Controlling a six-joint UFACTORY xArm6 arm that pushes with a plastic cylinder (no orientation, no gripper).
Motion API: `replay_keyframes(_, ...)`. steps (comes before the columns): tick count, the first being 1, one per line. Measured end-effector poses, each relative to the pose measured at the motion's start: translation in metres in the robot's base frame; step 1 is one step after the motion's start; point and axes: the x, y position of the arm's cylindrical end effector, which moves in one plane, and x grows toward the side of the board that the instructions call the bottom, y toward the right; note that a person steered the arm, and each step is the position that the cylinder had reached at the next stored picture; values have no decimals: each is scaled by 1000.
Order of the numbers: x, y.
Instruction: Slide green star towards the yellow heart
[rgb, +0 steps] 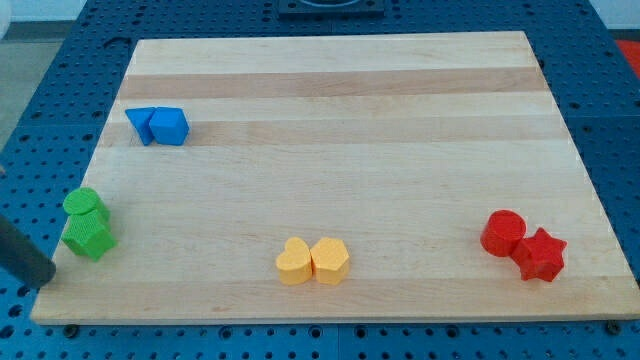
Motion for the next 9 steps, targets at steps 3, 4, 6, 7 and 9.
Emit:
replay_keyframes(3, -10, 4)
replay_keyframes(4, -22, 4)
replay_keyframes(6, -42, 32)
replay_keyframes(7, -42, 68)
replay_keyframes(9, 0, 89)
